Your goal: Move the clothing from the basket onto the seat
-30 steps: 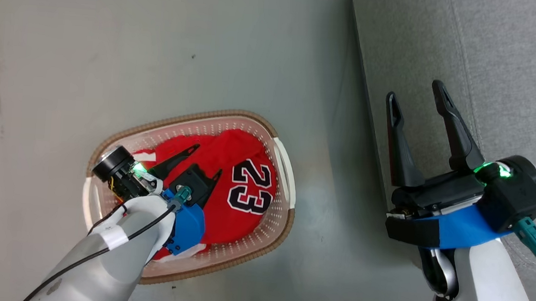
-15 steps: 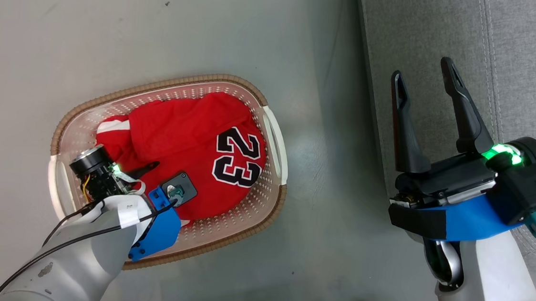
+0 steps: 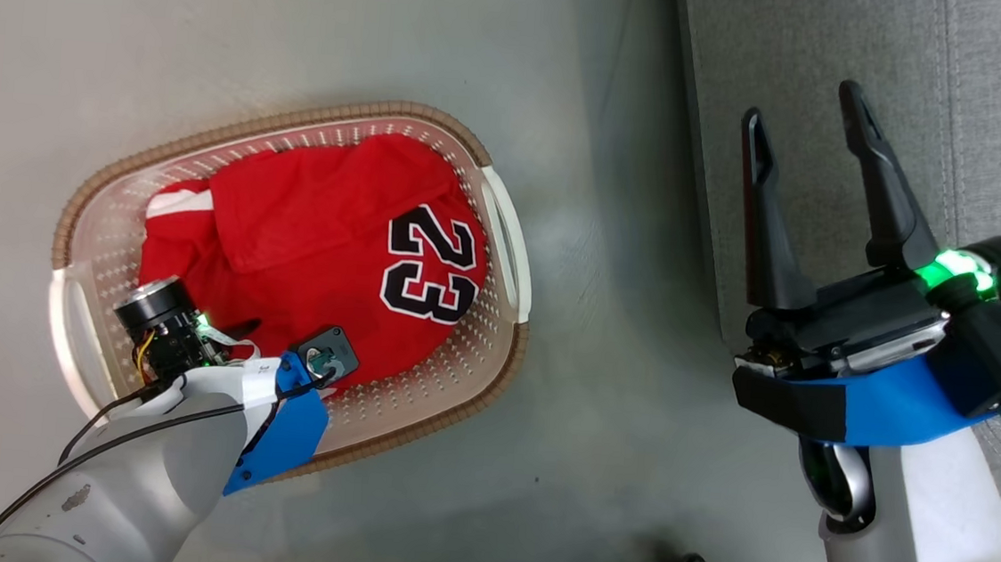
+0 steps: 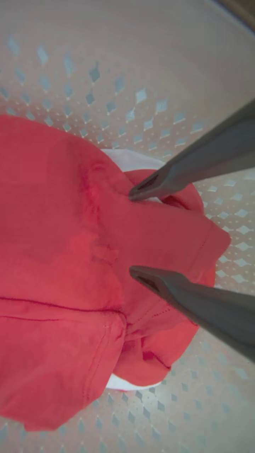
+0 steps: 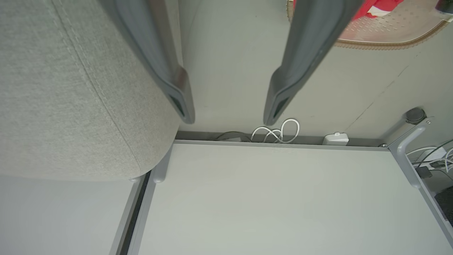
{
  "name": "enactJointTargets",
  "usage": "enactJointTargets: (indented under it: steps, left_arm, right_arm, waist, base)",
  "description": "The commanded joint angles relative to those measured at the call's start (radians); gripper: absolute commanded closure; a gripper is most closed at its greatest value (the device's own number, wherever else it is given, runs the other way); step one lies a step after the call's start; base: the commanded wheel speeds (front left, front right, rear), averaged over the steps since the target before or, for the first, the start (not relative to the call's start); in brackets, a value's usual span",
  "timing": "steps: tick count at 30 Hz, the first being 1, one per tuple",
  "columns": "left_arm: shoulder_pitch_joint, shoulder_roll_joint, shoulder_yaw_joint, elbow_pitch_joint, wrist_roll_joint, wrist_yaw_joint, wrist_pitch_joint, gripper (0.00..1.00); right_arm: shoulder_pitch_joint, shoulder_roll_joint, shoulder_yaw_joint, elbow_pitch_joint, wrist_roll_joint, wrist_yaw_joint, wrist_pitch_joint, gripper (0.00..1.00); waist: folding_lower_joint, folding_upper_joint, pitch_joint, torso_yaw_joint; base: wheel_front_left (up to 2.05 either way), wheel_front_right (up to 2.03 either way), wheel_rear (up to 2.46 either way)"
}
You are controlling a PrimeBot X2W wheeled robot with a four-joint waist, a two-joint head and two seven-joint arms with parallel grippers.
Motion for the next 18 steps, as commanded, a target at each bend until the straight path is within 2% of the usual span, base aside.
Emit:
enactJointTargets:
  steps: [1,10,18]
  left_arm:
    - [-0.012,0.009,-0.006,-0.010,0.000,0.000,0.022,0.00]
    - [-0.024,0.041,-0.013,-0.033,0.126,-0.001,0.089,0.00]
    - [-0.090,0.042,-0.013,-0.015,0.139,-0.001,0.016,0.00]
  right_arm:
    - [-0.022,-0.004,-0.004,-0.011,-0.004,0.002,-0.004,0.00]
    - [-0.029,-0.004,-0.002,-0.051,-0.009,0.002,-0.004,0.00]
    - [-0.027,-0.004,-0.007,-0.085,-0.007,0.001,-0.004,0.00]
  waist:
    - [-0.0001,0.0000,0.017,-0.006]
    - [-0.0001,0.0000,0.081,-0.023]
    - [-0.0001,0.0000,0.129,-0.031]
  base:
    - [0.00,0.00,0.00]
    - [0.00,0.00,0.00]
    - [0.00,0.00,0.00]
